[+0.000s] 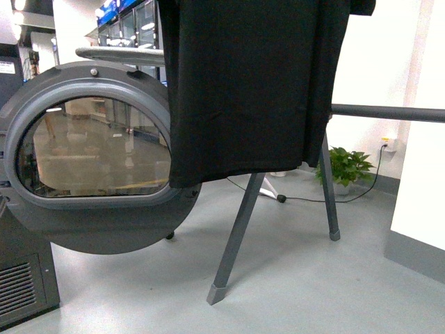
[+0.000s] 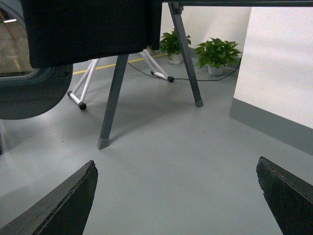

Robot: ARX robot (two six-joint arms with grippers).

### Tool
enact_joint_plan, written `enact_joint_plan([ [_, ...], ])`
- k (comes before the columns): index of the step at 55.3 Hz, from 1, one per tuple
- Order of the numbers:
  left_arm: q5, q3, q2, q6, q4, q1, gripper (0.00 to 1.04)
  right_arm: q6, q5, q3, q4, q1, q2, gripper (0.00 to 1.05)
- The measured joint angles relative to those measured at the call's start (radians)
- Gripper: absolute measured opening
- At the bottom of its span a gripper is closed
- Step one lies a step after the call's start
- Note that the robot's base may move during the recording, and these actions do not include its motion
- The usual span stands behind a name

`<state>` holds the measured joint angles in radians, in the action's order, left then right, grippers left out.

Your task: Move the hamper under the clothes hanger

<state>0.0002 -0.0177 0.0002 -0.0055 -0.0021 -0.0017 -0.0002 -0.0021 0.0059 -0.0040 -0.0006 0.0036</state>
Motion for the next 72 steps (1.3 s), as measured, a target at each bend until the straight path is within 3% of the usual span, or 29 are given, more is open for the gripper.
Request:
enact_joint_plan([
  [72,0.000,0.000,0.000,0.000,0.000,0.001,0.98,0.000,0.000,0.000,0.000,0.000,0.000,0.97],
])
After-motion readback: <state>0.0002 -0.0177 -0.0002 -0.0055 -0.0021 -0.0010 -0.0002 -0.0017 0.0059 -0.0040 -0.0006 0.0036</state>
